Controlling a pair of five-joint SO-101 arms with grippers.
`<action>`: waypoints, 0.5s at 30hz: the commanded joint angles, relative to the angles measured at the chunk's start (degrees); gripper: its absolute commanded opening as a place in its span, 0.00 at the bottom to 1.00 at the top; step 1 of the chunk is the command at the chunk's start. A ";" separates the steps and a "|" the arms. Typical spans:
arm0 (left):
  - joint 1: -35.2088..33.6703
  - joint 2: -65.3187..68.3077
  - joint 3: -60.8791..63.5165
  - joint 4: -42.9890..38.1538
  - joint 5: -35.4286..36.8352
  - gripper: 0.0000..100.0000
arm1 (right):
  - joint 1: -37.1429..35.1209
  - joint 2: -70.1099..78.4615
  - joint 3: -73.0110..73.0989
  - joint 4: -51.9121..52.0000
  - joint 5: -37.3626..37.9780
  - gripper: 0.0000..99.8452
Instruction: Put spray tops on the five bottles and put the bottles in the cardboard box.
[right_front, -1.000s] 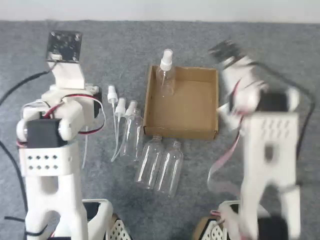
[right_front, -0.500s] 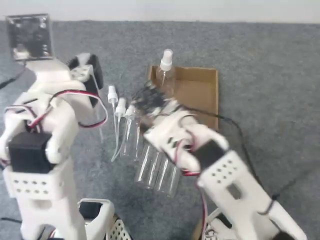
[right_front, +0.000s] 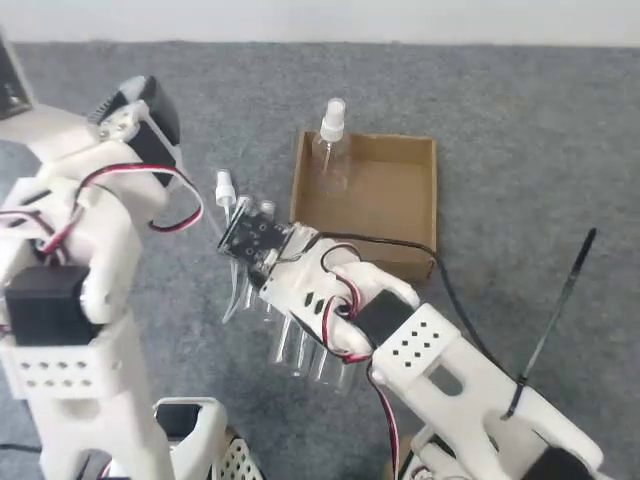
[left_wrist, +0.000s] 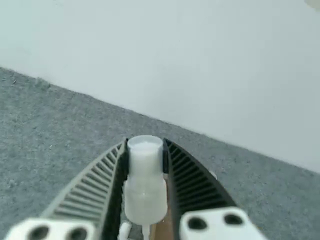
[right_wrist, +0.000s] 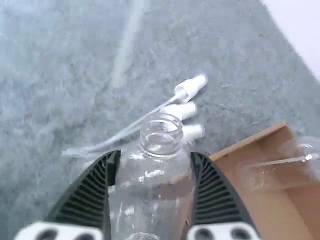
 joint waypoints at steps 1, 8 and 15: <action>0.26 -1.32 2.68 -7.21 2.64 0.01 | -0.57 -3.47 0.70 -4.09 -6.77 0.01; 0.26 -0.88 11.82 -17.05 2.99 0.01 | -0.75 -3.47 2.64 -6.90 -7.03 0.01; 2.37 -1.32 18.51 -17.76 2.99 0.01 | -0.40 -3.47 2.64 -6.90 -7.30 0.01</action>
